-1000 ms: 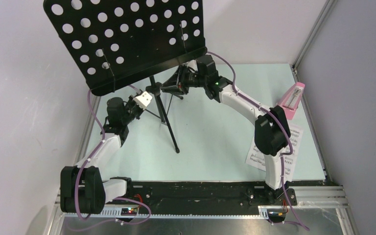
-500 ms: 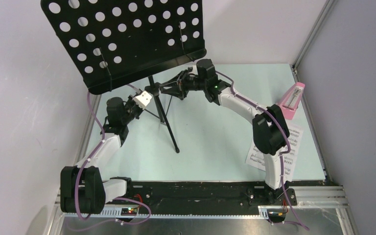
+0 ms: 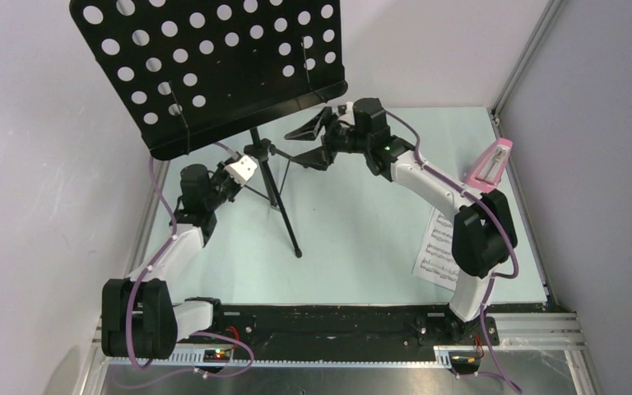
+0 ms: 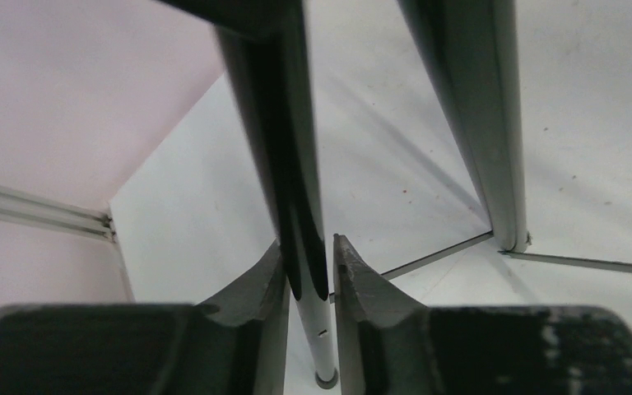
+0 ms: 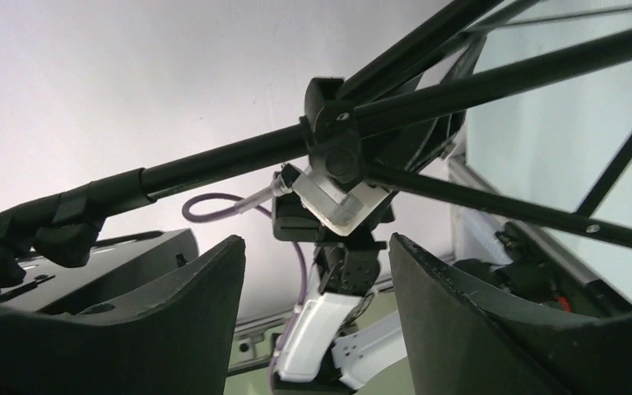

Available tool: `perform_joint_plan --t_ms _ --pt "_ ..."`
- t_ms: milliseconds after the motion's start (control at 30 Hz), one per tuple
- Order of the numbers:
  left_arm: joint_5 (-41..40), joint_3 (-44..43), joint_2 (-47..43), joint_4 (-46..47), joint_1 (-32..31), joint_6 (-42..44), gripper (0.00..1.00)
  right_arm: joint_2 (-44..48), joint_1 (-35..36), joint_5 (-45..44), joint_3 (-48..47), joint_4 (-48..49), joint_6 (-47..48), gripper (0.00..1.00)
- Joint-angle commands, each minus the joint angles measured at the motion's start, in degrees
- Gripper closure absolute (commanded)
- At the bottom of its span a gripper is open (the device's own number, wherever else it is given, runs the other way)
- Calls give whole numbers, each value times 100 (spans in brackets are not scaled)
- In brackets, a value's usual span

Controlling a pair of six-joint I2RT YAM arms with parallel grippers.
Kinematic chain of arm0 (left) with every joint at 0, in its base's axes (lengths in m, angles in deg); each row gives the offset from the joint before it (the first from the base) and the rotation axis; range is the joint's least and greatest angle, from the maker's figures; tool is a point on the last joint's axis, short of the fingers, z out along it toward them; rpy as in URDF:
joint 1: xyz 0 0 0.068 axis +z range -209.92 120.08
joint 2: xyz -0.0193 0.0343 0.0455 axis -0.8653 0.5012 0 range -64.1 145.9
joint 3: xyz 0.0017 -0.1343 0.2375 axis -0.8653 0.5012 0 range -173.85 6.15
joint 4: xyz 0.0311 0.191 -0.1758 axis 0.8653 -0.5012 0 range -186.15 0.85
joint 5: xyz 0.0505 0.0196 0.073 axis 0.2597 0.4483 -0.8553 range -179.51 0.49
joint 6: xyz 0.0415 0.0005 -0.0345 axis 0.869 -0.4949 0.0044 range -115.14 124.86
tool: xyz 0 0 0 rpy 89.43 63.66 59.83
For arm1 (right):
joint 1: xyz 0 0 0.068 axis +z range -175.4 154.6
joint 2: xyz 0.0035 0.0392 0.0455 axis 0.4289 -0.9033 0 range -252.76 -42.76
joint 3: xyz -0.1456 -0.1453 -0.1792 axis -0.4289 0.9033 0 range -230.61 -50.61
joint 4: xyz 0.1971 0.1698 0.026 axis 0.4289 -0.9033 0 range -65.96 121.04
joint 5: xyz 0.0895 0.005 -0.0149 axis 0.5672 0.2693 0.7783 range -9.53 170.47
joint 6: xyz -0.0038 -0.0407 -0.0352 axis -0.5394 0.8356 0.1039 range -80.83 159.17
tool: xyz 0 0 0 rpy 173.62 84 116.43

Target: Set up the instrument practice props

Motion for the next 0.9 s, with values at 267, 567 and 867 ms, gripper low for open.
perform_joint_plan --t_ms 267,567,867 --pt "456 168 -347 -600 189 -368 1 520 -286 -1113 680 -1435 1883 29" --pt "377 528 -992 -245 224 -1390 0 997 -599 -1929 1091 -2082 2756 29" --pt "-758 1055 -2187 -89 224 -2906 0 1512 -947 -2538 1754 -2374 3515 29"
